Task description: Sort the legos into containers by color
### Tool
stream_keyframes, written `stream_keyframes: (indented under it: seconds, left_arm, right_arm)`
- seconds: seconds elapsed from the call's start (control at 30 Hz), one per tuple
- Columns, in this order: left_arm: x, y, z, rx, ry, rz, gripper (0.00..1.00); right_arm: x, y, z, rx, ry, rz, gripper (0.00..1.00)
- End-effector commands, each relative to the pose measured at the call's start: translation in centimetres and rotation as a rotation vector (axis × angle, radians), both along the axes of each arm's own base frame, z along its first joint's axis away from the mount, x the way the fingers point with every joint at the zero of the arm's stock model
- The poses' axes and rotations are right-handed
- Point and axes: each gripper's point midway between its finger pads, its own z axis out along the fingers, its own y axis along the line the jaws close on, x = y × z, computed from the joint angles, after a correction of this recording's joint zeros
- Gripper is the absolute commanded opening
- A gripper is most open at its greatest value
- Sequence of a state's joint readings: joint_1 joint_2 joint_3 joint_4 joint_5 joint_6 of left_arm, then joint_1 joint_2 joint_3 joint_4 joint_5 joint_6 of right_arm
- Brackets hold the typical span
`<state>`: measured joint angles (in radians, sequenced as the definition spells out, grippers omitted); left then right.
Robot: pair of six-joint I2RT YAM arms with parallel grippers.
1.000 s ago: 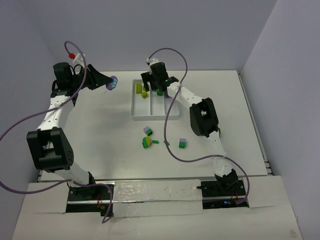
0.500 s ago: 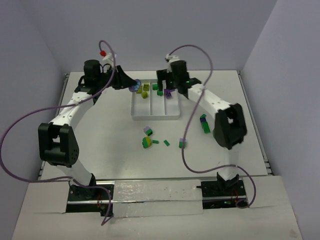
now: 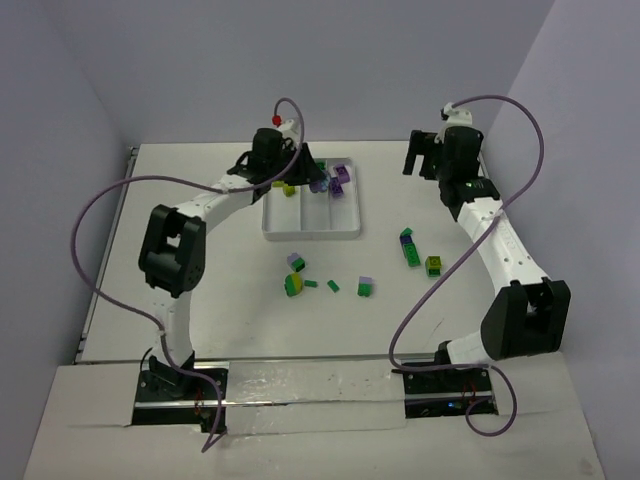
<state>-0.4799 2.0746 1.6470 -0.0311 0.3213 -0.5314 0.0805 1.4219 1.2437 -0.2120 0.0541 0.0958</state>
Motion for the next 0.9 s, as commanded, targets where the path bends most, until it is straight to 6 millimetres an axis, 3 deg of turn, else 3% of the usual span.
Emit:
stream_keyframes:
  seconds: [0.0,0.2,0.47,0.67,0.87]
  left_arm:
    - [3.7,-1.5,0.6,0.007,0.014,0.248,0.00]
    - [5.0,-3.5,-0.5,0.034,0.028,0.348,0.00]
    - [5.8,-5.4,-1.5,0.040,0.010,0.384,0.01]
    - [6.1,-6.7,-2.9,0.022,0.009,0.375,0.10]
    - [5.8,-8.1,-4.0,-0.019,0.037,0.322,0.12]
  right_arm:
    - [-1.9,-0.9,0.4,0.010,-0.006,-0.002,1.00]
    - [-2.2,-1.1,-0.6,0.026,0.013,-0.002,1.00]
    - [-2.4,-1.0,-0.4,0.053,0.009,0.006,1.00]
    - [-2.6,-1.0,-0.4,0.071,0.008,0.009,1.00]
    - [-2.8,-1.0,-0.6,0.072,0.011,0.012,1.00]
